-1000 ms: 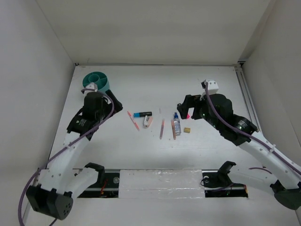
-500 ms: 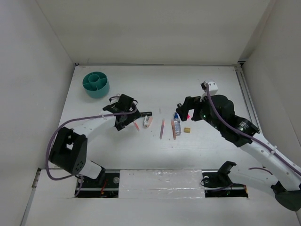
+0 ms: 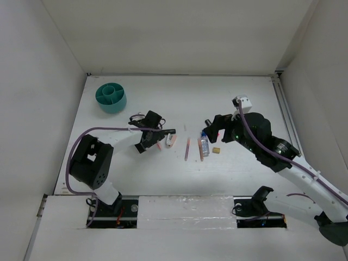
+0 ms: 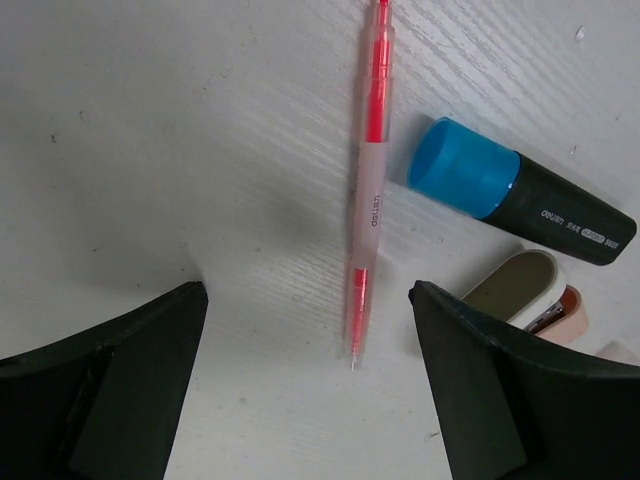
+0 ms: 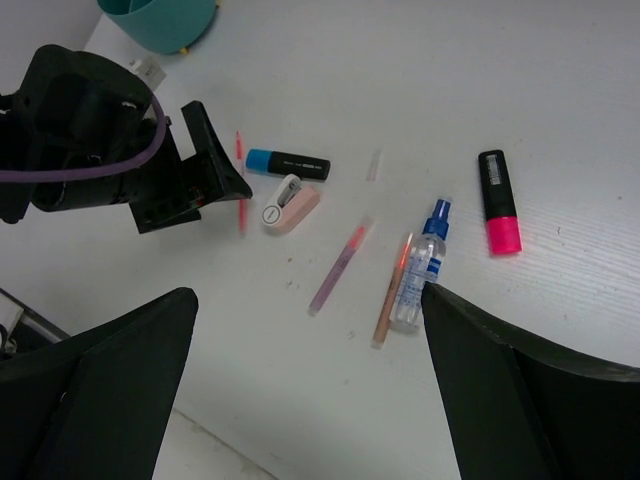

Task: Sort the stationery into containers
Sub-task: Pick up the pen from the center of the board.

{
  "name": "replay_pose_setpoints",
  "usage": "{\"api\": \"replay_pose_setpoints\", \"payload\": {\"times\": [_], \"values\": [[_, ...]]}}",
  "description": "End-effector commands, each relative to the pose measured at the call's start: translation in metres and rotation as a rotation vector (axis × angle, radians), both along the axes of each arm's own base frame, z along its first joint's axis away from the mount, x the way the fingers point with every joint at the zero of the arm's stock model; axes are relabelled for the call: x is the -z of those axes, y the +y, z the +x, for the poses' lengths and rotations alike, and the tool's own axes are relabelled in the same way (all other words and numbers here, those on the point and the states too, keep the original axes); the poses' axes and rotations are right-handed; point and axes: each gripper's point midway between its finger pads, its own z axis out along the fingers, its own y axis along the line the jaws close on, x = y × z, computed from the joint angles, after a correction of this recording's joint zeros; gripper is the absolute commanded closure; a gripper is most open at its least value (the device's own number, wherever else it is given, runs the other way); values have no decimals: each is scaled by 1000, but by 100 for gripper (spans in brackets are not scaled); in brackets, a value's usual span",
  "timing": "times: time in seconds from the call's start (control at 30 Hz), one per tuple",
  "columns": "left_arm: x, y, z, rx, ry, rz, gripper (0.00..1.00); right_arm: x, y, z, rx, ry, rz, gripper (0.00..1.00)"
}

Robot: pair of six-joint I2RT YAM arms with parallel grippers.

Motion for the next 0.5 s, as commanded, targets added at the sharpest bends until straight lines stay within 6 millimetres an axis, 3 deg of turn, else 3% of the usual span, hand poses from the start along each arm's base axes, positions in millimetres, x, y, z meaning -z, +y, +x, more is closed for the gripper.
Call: {"api": "replay_pose_setpoints", "payload": {"times": [0.0, 0.17, 0.47], "values": [[1, 9, -3, -42, 26, 49, 19, -18, 7, 1, -26, -61, 51, 0], [6, 14, -4, -55, 67, 93, 22, -20, 6, -3, -35, -67, 61, 0], [20, 12, -1, -54, 109, 119, 41, -29, 6, -9, -51, -93, 104, 0]]}}
